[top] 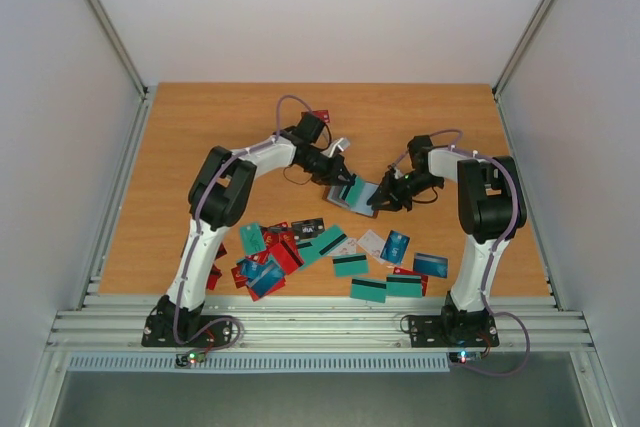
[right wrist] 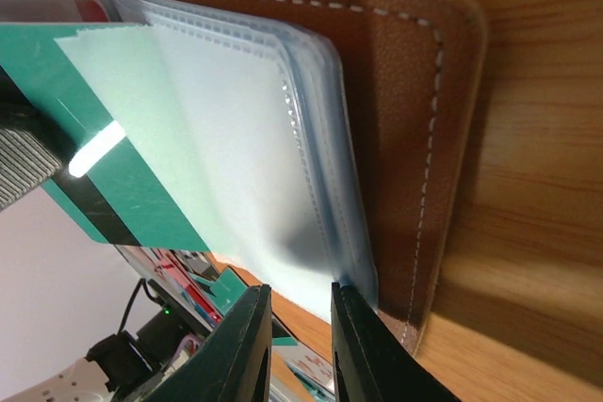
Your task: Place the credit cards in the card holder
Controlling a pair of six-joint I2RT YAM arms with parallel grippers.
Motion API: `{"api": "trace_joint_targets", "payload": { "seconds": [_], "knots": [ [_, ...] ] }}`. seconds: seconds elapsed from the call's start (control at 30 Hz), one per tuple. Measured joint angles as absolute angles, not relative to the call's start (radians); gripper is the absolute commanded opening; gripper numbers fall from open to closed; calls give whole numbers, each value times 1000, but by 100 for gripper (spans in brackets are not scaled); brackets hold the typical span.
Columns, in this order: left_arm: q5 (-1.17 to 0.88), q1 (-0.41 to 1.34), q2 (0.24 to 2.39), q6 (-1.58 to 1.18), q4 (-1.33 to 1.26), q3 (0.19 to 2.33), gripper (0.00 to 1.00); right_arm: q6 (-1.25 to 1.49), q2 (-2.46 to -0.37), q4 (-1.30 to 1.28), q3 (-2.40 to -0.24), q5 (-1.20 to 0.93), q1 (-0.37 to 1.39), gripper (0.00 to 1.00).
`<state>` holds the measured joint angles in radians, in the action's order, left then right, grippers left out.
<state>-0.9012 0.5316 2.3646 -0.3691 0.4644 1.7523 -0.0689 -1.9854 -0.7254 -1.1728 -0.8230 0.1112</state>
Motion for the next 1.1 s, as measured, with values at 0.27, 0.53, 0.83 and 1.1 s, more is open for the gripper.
{"api": "trace_joint_targets", "payload": {
  "seconds": [0.27, 0.53, 0.83, 1.1],
  "knots": [
    [-878, 551, 2365, -388, 445, 1749, 0, -60, -1985, -726, -1179, -823, 111, 21],
    [-851, 557, 2365, -397, 439, 1742, 0, -50, -1941, -737, -1189, -820, 110, 27],
    [-840, 561, 2365, -414, 429, 1737, 0, -63, -1869, -802, -1193, -704, 101, 24],
    [-832, 563, 2365, -419, 429, 1737, 0, -68, -1921, -813, -1193, -624, 101, 19]
  ]
}}
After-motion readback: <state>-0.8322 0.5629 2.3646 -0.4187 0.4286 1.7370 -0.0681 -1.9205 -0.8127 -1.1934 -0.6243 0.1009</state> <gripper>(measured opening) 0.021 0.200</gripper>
